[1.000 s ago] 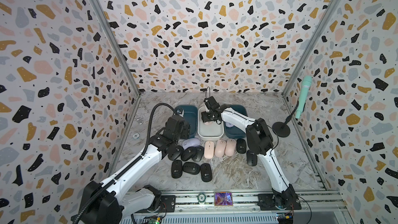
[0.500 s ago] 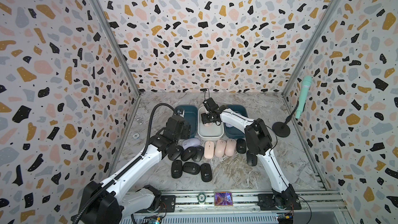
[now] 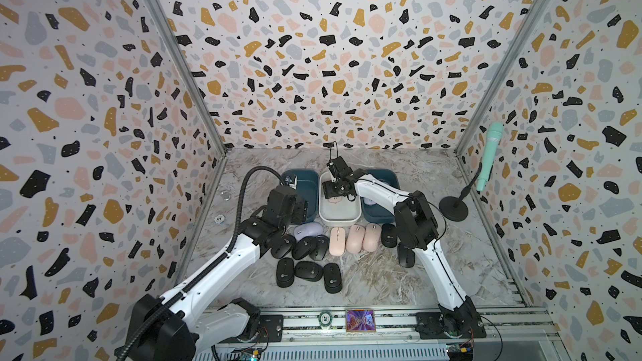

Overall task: Place the mice by color into the storage box
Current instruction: Place the mouse in the storage box, then pick up the mouse from the center of the board.

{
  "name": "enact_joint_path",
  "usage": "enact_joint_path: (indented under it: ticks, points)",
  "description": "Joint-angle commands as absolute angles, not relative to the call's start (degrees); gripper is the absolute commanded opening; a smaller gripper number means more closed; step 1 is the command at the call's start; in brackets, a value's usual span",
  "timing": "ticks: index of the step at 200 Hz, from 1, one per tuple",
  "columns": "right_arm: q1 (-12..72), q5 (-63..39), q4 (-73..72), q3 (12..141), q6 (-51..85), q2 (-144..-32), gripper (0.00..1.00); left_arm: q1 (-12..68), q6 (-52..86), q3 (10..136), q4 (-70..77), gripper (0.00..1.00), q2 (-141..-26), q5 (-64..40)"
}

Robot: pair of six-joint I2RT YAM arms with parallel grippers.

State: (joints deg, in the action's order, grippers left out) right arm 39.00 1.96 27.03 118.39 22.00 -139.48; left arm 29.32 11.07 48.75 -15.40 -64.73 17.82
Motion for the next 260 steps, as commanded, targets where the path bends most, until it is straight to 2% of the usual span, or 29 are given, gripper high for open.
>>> enact_joint_path:
  ticks: [1, 62, 131, 193, 260]
  points:
    - [38.96, 2.63, 26.96, 118.77, 21.28, -132.32, 0.71, 29.46, 10.06, 48.60, -14.07, 0.79, -64.86, 17.27]
    - [39.29, 2.90, 22.03, 109.56, 20.19, -118.57, 0.72, 29.45, 10.12, 48.44, -13.93, 0.79, -64.51, 17.84]
    - [39.92, 3.23, 20.81, 103.70, 19.54, -112.66, 0.70, 29.44, 9.94, 51.04, -15.01, 0.79, -64.72, 16.65]
    - [43.82, 6.72, 16.22, 84.04, 21.74, -98.71, 0.68, 29.44, 7.28, 55.91, -15.78, 0.80, -67.66, 15.36]
    - [46.85, 12.81, 22.42, 68.27, 27.75, -87.04, 0.64, 29.46, 5.74, 59.66, -13.69, 0.79, -72.65, 12.26]
